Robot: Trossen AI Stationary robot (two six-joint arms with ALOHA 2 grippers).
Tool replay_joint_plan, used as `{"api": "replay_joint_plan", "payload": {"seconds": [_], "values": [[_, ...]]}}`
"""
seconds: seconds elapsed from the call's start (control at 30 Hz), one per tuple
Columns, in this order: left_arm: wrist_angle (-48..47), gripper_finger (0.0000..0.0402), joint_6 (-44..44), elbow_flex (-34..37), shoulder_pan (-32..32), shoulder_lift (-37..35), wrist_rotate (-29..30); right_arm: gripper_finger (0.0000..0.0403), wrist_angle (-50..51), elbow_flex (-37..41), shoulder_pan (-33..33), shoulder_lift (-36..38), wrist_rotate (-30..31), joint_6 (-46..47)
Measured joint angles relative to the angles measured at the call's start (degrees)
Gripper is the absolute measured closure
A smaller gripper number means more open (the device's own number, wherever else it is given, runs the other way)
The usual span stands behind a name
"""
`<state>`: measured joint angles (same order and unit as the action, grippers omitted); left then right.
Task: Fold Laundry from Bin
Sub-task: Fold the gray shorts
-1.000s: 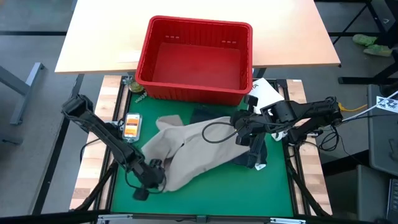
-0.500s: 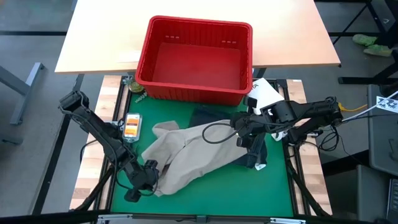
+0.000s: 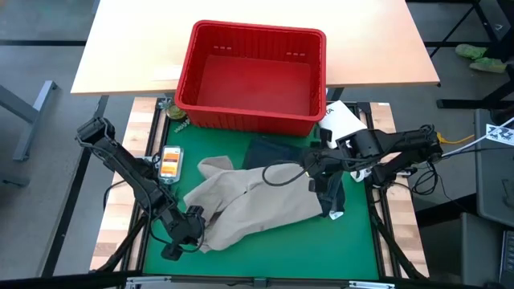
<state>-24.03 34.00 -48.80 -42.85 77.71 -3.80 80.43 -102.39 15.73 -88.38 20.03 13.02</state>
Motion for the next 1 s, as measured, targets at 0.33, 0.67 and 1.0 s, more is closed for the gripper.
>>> {"api": "replay_joint_plan", "payload": {"seconds": [0.33,0.67,1.0], "values": [[0.07,0.0399,0.37,0.0,0.04,0.0,1.28,0.0226,0.94,4.79,7.88,-1.47,-10.68,4.65],[0.7,0.0399,0.48,0.0,0.07,-0.02,2.45,0.0226,-11.63,16.81,22.89,-7.22,-1.58,5.14],[0.72,0.0399,1.61,0.0,0.09,-0.02,3.55,0.0226,-11.81,18.21,25.93,-18.62,7.37,5.16]]}}
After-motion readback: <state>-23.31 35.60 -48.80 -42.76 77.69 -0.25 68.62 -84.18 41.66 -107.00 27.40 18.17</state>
